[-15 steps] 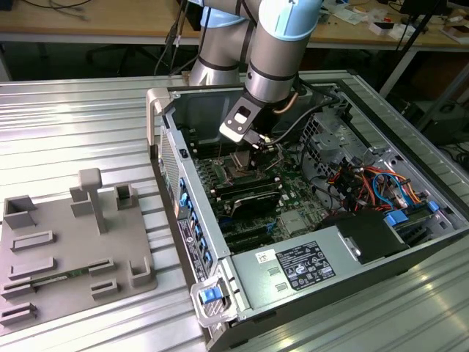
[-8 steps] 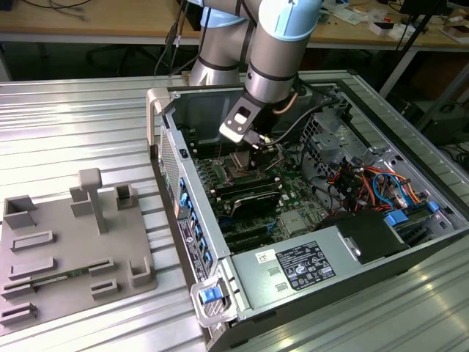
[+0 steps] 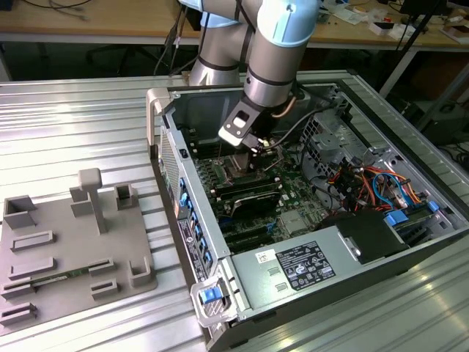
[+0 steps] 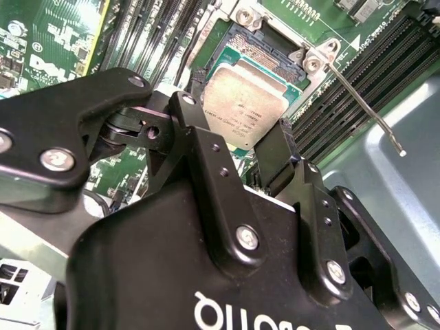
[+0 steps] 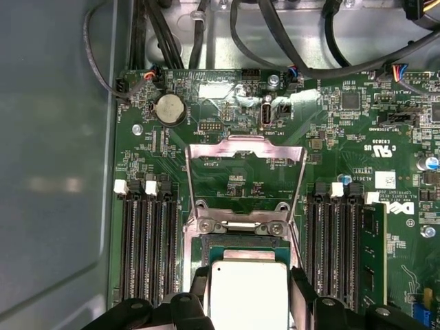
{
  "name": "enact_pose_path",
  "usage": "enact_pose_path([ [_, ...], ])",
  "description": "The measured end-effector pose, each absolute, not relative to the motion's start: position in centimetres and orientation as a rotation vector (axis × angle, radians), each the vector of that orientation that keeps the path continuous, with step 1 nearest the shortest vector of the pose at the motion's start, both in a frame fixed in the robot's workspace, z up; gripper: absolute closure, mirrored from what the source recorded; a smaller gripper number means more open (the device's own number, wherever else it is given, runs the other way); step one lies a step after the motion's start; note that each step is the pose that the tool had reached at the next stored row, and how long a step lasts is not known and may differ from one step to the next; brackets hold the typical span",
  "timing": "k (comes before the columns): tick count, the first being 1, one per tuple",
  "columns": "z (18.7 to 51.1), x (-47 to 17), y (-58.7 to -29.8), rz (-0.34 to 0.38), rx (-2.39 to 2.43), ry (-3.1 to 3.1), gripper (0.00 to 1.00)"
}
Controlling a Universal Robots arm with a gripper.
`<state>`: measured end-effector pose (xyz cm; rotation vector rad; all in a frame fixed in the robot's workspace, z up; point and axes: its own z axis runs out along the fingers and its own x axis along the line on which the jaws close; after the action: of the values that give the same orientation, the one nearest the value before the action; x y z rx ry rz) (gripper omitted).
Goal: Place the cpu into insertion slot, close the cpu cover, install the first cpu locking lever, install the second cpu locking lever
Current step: 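Place the cpu into insertion slot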
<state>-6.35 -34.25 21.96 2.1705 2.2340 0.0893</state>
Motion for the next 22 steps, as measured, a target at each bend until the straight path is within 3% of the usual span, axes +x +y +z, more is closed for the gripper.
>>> enact_pose_path([
  [22, 20.4, -6.4, -34.3, 0.084, 2.180, 2.234, 0.45],
])
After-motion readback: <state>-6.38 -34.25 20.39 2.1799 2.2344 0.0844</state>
